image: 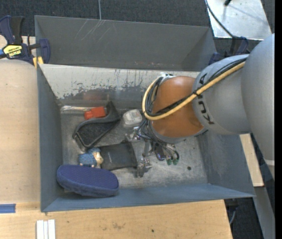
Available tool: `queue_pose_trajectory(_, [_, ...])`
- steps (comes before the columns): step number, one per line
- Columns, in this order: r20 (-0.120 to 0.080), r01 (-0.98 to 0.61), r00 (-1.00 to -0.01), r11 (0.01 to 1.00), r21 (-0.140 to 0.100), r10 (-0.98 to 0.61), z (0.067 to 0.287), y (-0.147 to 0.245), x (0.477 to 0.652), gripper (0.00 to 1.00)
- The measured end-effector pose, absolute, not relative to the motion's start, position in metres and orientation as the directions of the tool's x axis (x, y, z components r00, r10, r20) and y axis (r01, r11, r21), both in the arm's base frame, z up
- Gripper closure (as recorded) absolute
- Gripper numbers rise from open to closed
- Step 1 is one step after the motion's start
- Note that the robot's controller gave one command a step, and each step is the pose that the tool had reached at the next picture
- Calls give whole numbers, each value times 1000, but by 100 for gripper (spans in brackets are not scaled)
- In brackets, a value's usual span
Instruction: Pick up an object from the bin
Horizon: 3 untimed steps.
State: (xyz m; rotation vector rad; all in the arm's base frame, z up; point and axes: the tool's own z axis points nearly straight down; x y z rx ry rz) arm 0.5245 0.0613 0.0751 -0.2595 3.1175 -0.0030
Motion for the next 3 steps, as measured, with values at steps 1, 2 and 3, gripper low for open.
queue_pose_trajectory(1, [-15,-219,-976,976,-4,-219,74,96,522,0])
queue_pose_trajectory(2, [-28,-219,-975,976,-1,-218,77,98,525,100])
queue_pose_trajectory(3, [-11,-366,-931,931,-4,-366,227,73,516,100])
